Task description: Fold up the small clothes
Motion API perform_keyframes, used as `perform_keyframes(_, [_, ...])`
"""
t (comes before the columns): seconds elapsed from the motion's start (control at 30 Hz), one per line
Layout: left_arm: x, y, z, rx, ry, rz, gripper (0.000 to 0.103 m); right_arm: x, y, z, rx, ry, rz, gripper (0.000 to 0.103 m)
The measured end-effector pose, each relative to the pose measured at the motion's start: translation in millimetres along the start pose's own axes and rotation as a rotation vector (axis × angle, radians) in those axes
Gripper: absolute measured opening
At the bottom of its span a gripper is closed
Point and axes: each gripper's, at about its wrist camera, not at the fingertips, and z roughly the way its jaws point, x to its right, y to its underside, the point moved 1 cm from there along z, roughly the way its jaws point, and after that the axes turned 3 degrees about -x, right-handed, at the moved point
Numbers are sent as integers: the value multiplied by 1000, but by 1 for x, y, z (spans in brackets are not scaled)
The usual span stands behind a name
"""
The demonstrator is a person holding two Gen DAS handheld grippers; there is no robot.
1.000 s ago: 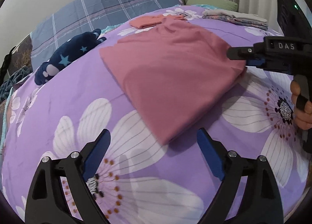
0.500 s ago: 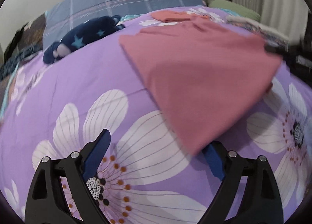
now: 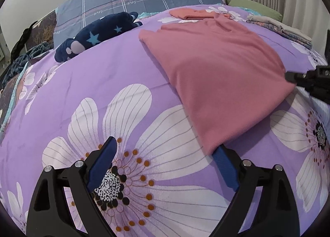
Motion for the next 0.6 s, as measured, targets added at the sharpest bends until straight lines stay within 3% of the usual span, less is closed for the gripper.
perform_keyframes(0.13, [2, 1, -3, 8, -5, 28, 91, -11, 4, -17, 55, 90, -146, 17])
perform_keyframes(0.27, [0, 2, 0, -5, 8, 9, 91, -9, 17, -13, 0, 192, -260, 17])
perform_keyframes(0.43, [1, 1, 2, -14, 6, 9, 91, -13, 24, -9, -29, 149, -296, 16])
perform_keyframes(0.5, [2, 1, 2, -13, 2, 12, 91, -15, 26, -7, -33, 124, -288, 21])
perform_keyframes(0.6, [2, 1, 2, -10, 3, 10, 91, -18, 24, 4, -43, 165, -297, 25])
